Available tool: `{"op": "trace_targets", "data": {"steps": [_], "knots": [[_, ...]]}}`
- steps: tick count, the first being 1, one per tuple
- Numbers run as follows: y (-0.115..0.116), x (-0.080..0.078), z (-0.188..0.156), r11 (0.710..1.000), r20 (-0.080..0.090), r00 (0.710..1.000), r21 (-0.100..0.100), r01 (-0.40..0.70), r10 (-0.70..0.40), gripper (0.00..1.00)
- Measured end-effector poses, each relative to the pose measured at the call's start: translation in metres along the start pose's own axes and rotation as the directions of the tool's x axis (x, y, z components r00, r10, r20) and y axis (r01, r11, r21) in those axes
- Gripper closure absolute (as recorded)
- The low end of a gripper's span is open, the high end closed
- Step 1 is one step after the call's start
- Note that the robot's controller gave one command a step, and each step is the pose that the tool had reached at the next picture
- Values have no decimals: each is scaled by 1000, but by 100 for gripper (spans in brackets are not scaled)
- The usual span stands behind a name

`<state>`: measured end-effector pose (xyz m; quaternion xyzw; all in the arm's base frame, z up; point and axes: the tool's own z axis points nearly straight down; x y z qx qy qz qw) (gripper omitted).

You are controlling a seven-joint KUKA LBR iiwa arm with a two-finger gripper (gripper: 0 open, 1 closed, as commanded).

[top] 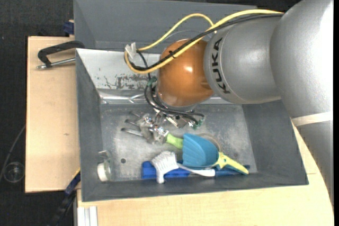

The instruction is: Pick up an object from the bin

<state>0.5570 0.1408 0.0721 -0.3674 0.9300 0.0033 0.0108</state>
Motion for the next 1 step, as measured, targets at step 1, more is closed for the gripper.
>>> {"op": "trace_targets", "data": {"steps": [1], "knots": [[0, 0, 0, 1000, 0, 1000, 0, 0, 0, 100]]}}
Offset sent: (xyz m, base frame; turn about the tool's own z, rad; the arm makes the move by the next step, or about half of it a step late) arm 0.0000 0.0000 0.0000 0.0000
